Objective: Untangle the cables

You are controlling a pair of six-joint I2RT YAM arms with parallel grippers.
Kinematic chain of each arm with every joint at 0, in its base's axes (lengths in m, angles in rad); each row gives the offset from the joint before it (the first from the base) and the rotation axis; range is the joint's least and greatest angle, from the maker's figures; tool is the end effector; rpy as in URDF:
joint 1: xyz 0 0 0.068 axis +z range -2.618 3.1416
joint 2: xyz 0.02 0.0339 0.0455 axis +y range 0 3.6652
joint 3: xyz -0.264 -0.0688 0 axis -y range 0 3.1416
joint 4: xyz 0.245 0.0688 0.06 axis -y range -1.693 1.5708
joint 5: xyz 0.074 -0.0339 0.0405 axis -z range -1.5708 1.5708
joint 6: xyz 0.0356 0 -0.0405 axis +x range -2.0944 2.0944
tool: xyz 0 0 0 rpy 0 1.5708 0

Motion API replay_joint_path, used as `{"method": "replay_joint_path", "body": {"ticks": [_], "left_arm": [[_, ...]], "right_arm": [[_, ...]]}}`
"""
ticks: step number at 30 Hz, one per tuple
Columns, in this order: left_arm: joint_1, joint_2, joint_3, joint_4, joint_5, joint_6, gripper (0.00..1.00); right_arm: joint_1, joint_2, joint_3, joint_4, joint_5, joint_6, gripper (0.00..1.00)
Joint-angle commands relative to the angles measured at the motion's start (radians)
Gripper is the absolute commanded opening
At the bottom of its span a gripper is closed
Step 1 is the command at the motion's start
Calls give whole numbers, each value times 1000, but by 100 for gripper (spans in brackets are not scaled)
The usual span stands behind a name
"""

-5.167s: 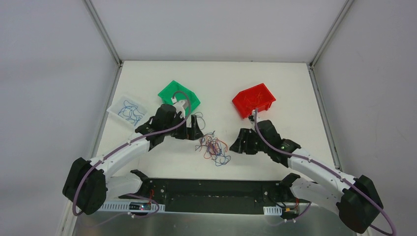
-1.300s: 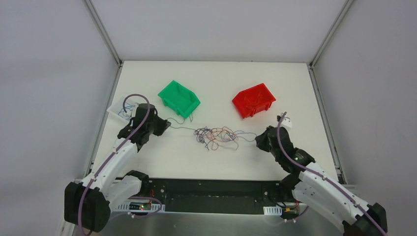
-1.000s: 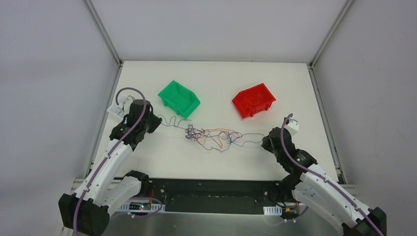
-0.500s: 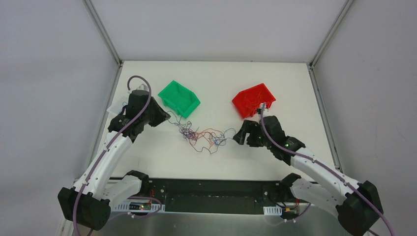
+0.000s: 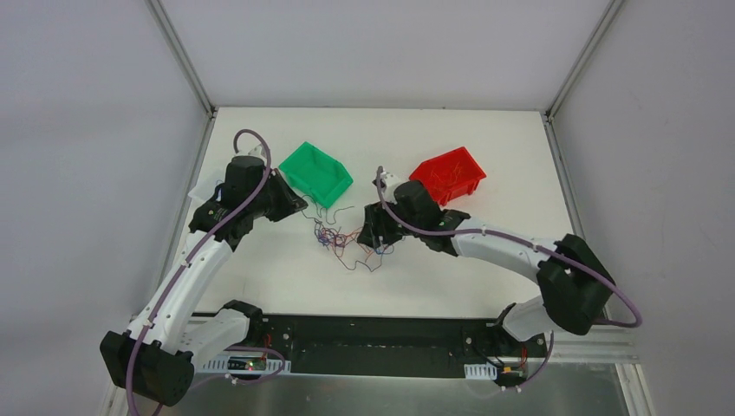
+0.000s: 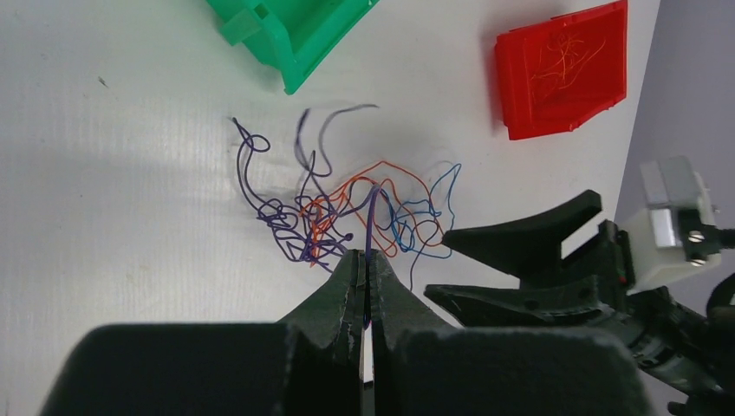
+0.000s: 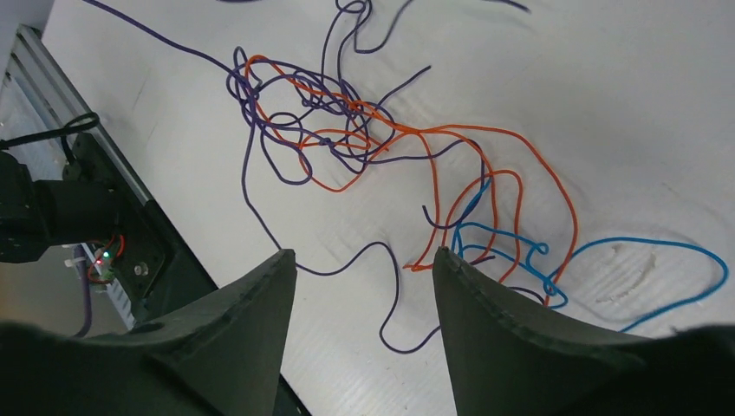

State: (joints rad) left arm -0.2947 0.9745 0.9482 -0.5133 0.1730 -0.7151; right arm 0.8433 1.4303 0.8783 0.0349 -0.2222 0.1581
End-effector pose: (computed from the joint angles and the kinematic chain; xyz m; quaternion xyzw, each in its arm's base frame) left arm 0.2009 -0.0674 0.3294 -0.1392 0.8566 -0.3034 0.3936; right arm 0.2054 0.2424 0.2438 -0.3411 0.7904 0.3240 0.3924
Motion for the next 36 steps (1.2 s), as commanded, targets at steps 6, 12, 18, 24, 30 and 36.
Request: {"method": "replay_joint_path", "body": {"ticks": [6,12,18,24,30,36], "left_arm": [[-5,-23,24,19,29,34,0],[-5,-14,17,22,49,19,0],[-5,-9,5,29,46,13,0],[-5,2,4,33,55,-5,0],[-4,-25,15,32,-4,13,0],[-2,-50,118,-67,-199,86,0]], "right_arm": [[87,198,100,147,134,-37,53],[105,302,88,275,178,-17,51],[147,392,85,468,183,-65,55],[168,502,154,511,258,-64,57],[174,548,181,368,553,30,27],[173,422,27,211,753,128,17]]}}
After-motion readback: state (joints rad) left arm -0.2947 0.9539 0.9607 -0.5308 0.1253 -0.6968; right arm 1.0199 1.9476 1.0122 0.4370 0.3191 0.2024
